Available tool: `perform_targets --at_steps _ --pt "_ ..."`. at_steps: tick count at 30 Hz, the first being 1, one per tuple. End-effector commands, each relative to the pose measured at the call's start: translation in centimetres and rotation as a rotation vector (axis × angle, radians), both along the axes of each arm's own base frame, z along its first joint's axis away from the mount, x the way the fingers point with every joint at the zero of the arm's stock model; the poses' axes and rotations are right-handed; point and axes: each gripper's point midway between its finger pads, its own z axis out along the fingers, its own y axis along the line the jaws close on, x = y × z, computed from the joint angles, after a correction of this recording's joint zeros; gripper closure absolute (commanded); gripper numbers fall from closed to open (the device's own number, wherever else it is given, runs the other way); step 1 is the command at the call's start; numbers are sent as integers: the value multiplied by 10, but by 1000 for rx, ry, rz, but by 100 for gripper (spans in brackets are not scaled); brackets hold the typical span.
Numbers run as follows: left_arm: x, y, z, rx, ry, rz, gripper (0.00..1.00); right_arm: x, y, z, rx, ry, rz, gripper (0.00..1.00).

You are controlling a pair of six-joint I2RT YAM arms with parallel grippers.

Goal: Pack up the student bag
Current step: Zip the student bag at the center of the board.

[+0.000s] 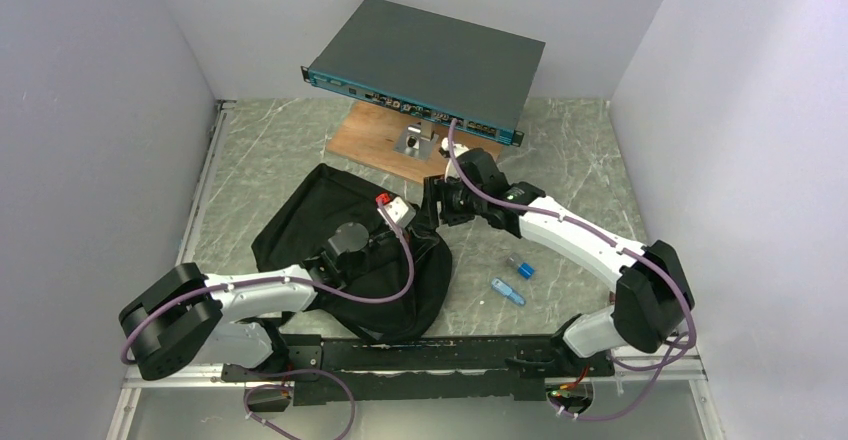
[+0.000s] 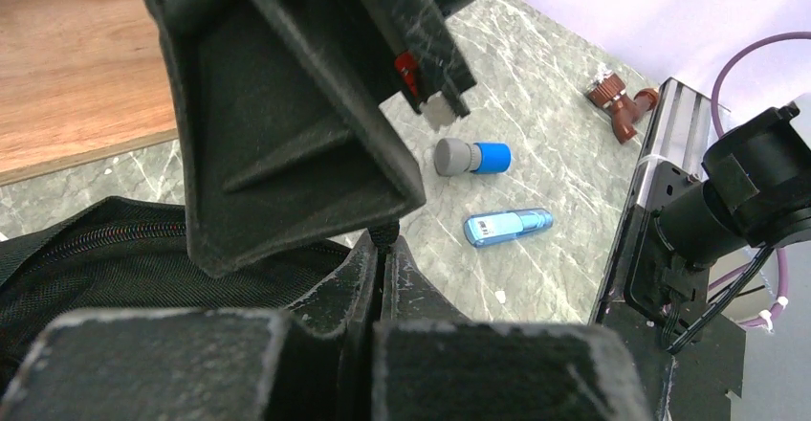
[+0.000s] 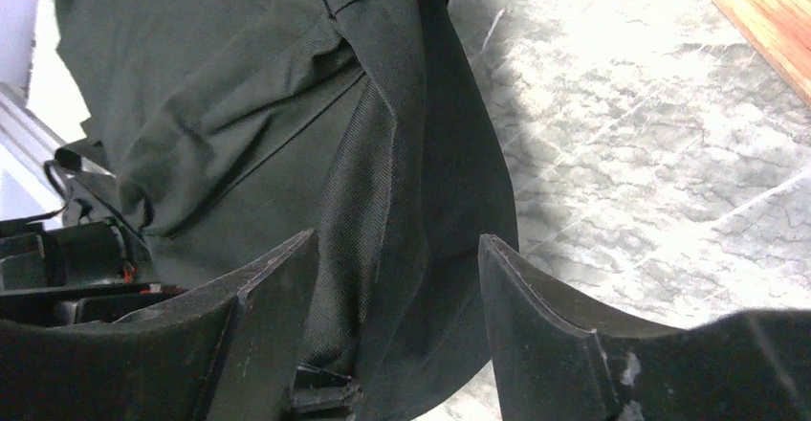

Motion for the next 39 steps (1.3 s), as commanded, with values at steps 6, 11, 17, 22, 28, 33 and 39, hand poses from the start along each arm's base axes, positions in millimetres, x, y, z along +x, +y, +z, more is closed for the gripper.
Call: perform_targets --at_steps 6,11,17,22,28,33,39 --pt "-11 -1 35 -92 -94 -55 100 3 11 13 -11 -104 27 53" --pt "-14 3 41 -59 -163 -75 100 -15 17 10 -20 -74 122 51" --pt "-13 9 43 -13 -207 -67 100 -30 29 9 6 -50 189 59" --pt "-13 15 40 4 -212 -52 100 -25 33 15 22 -62 172 100" --pt "-37 9 31 -1 -171 -160 100 22 6 39 -15 -279 -99 100" --pt "-87 3 11 -20 -91 -249 100 63 -6 46 -94 -434 -228 100" --pt "-119 8 -14 -6 71 -253 100 83 7 46 -117 -540 -183 100"
